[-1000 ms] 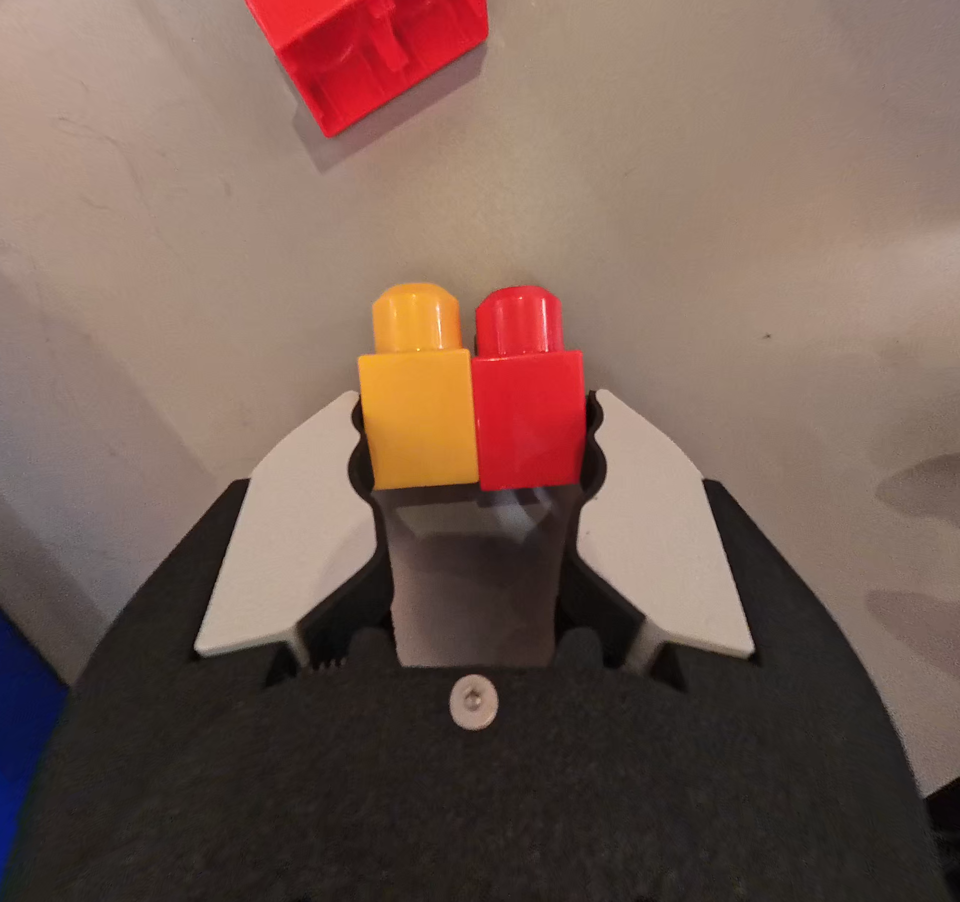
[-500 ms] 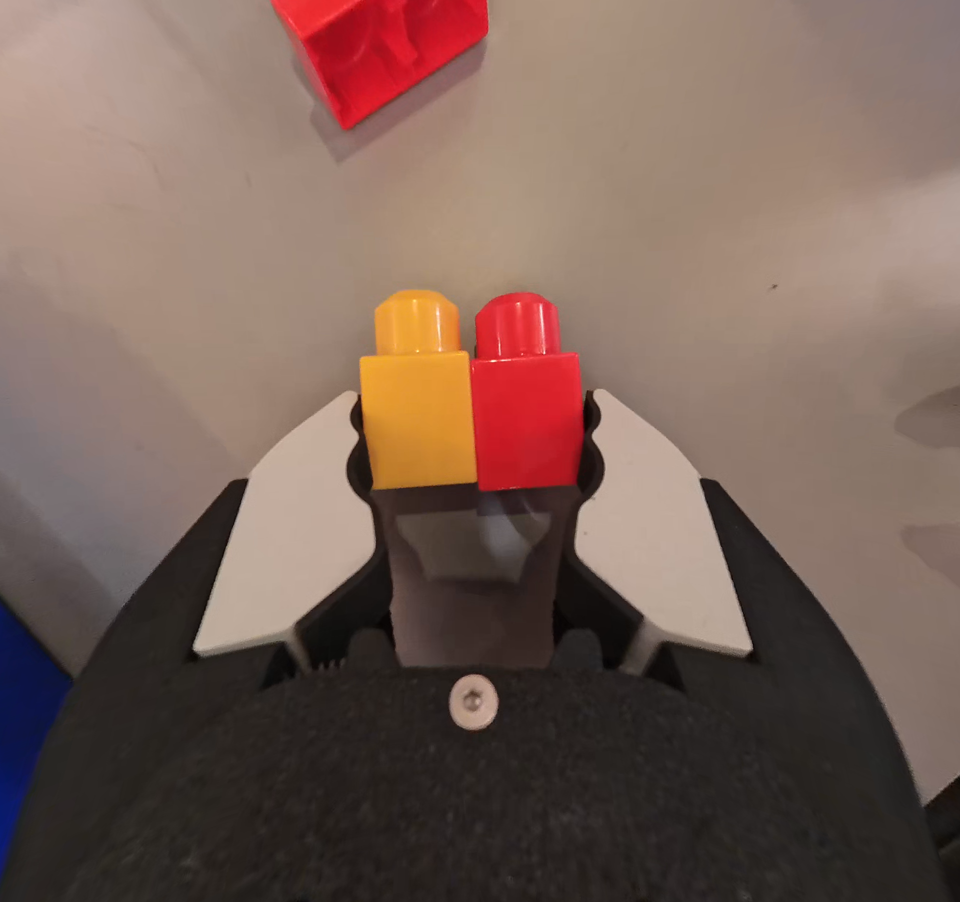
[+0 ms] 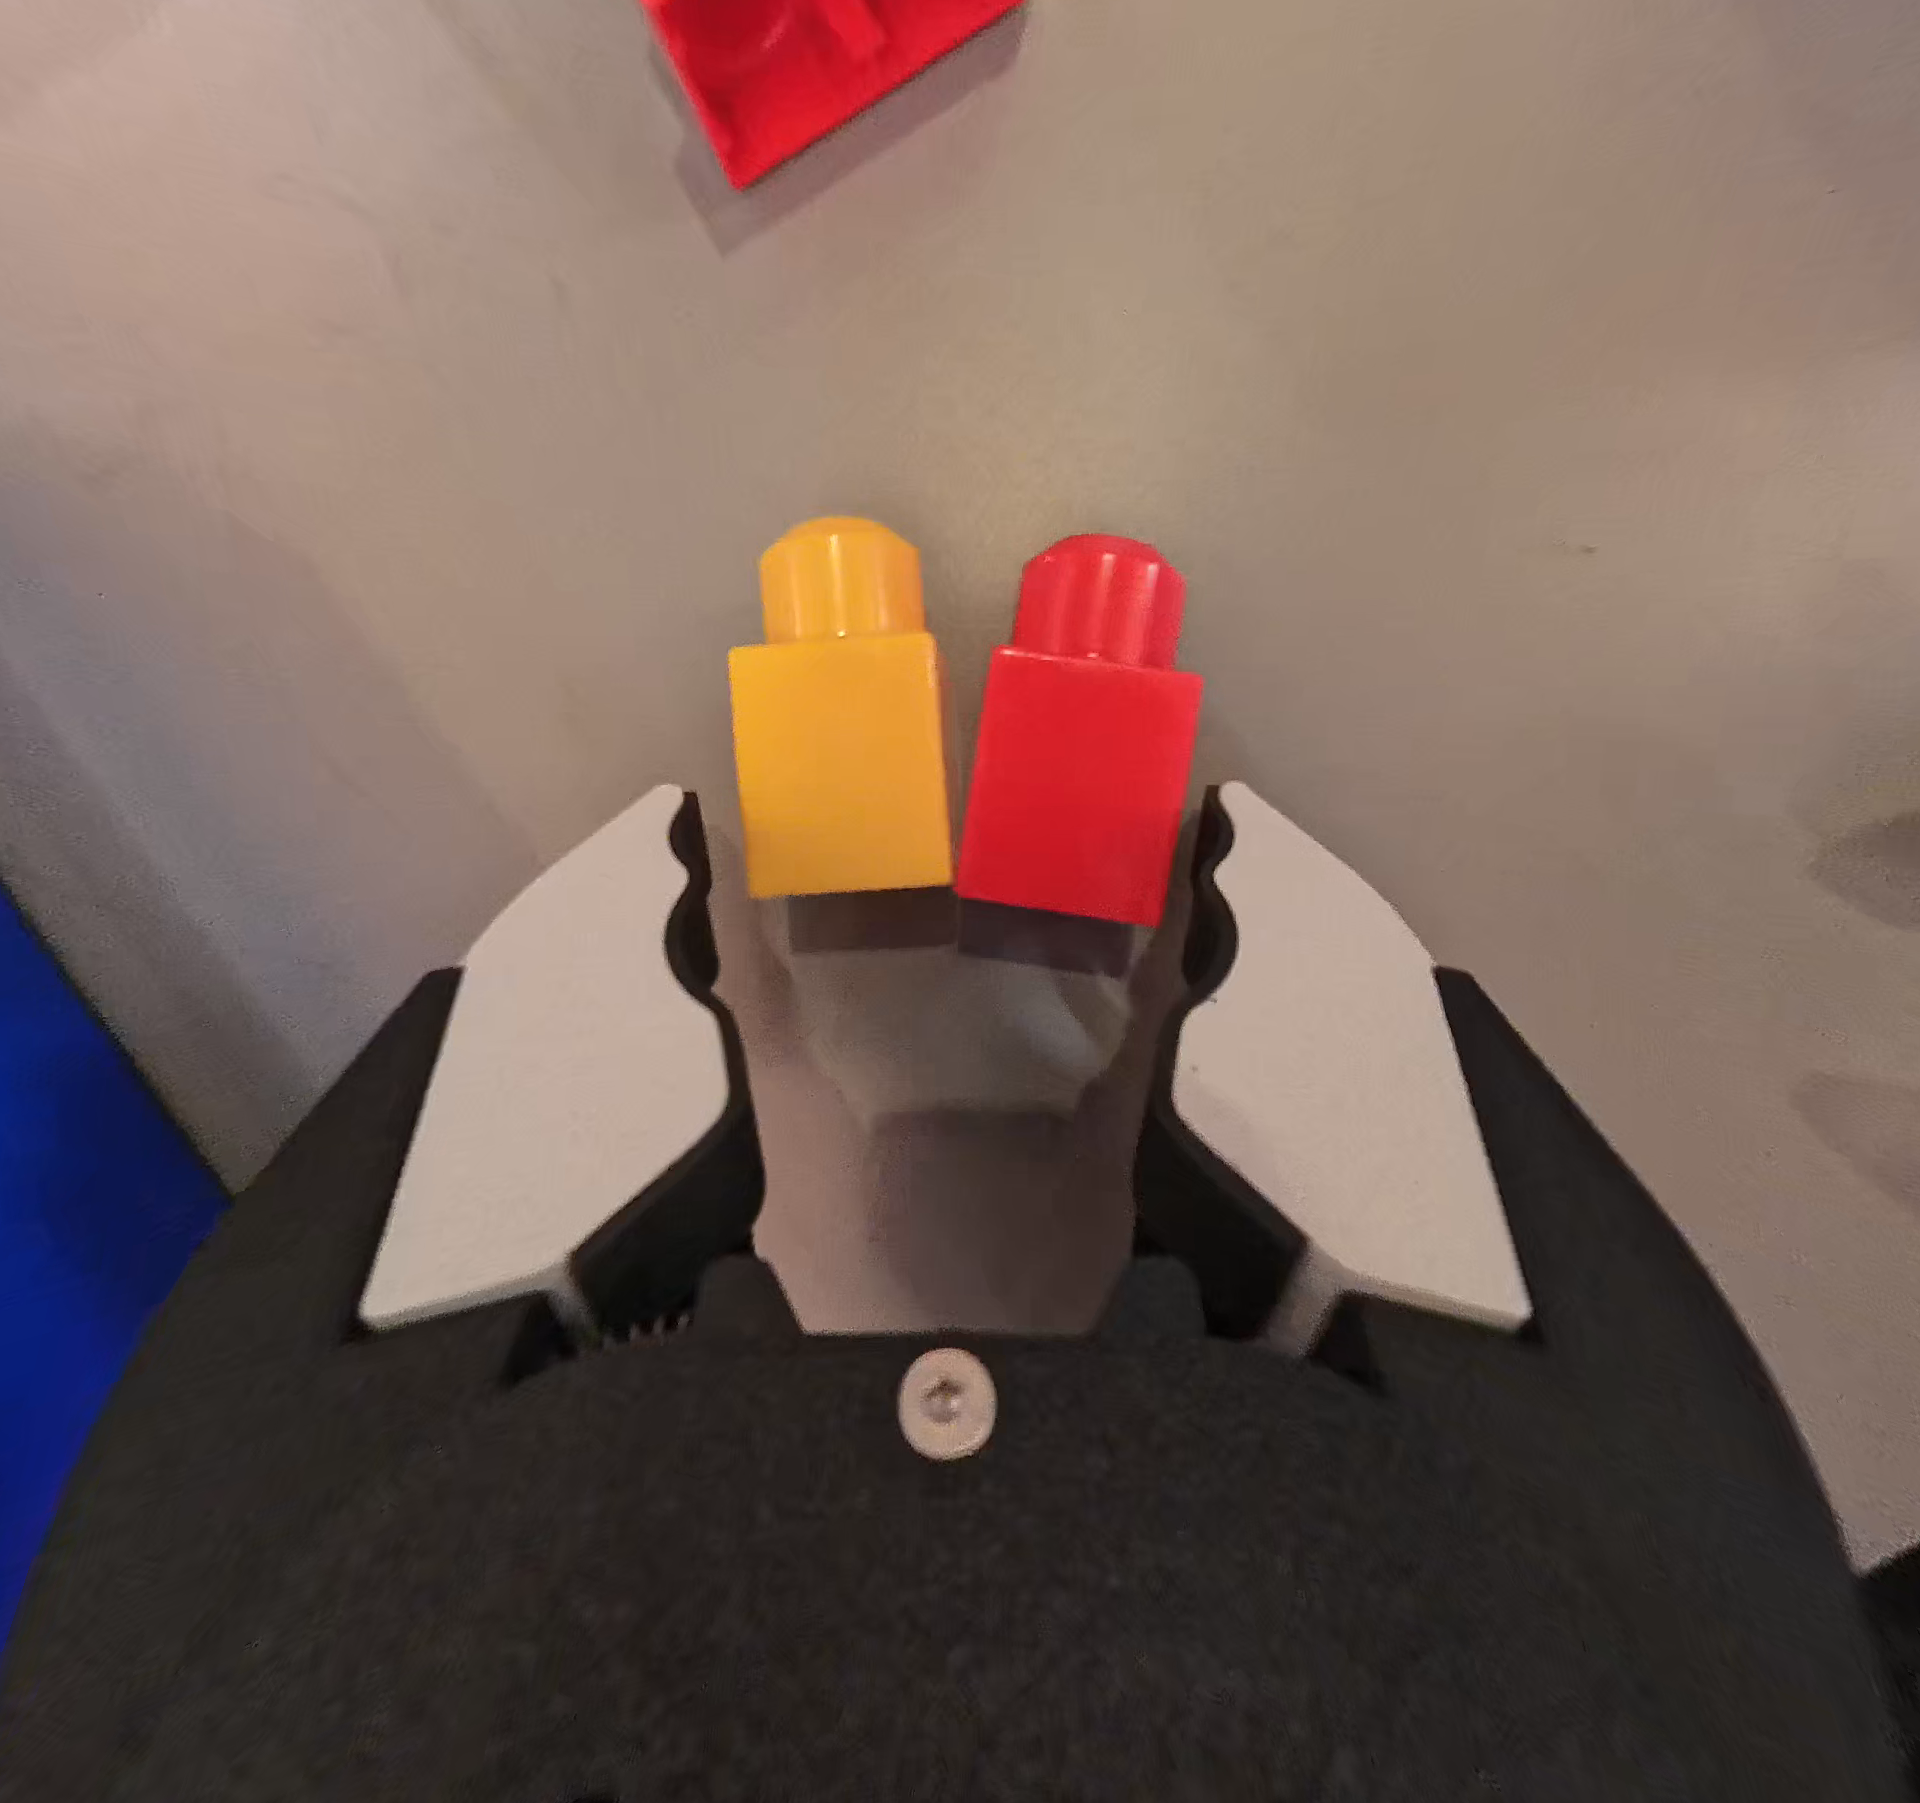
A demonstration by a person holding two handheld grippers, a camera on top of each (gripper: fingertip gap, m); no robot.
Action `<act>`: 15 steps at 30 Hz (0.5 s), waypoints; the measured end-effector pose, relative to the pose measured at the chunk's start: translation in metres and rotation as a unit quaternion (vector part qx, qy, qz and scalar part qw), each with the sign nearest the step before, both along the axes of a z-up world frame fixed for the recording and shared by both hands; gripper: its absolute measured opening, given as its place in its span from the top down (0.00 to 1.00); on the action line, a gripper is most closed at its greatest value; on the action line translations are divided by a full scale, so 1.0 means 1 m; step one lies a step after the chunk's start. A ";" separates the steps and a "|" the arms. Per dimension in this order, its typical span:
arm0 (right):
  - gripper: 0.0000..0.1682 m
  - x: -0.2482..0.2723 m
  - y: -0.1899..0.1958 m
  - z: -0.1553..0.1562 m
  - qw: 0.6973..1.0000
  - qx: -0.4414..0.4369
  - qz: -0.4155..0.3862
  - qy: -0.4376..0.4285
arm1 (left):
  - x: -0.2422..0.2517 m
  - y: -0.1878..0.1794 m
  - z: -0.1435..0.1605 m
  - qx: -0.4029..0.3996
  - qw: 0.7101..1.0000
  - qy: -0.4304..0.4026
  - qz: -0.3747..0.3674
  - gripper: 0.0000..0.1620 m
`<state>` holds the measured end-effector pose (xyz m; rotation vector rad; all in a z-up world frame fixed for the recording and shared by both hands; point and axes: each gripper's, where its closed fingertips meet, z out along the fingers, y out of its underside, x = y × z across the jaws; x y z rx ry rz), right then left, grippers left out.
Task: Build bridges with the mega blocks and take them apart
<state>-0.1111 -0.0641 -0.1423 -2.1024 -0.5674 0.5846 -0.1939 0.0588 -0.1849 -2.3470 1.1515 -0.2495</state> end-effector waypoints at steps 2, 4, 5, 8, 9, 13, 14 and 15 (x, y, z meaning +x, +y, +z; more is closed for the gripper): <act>0.81 0.000 -0.001 0.001 1.000 0.001 0.000 0.000 | -0.002 0.005 -0.004 -0.001 1.000 0.002 0.018 0.46; 0.81 0.001 -0.001 0.002 1.000 0.002 0.000 0.002 | 0.001 0.007 -0.003 0.001 1.000 -0.003 0.019 0.47; 0.81 0.001 0.000 0.002 1.000 0.001 0.000 0.003 | 0.003 0.007 -0.002 0.003 1.000 -0.004 0.018 0.48; 0.80 0.000 -0.001 0.001 1.000 -0.001 0.003 0.003 | 0.004 0.009 -0.002 0.012 1.000 0.010 0.020 0.49; 0.80 0.000 -0.001 0.001 1.000 -0.002 0.004 0.001 | 0.003 0.009 -0.002 0.011 1.000 0.014 0.020 0.49; 0.81 0.000 -0.002 0.001 1.000 0.000 0.005 -0.001 | 0.001 0.008 -0.006 -0.003 0.999 0.018 0.026 0.52; 0.81 0.000 -0.002 0.001 1.000 0.000 0.005 0.000 | 0.001 0.008 -0.007 -0.006 0.999 0.019 0.026 0.53; 0.81 0.000 -0.002 0.001 1.000 0.000 0.005 0.001 | 0.002 0.008 -0.007 -0.008 0.999 0.020 0.025 0.53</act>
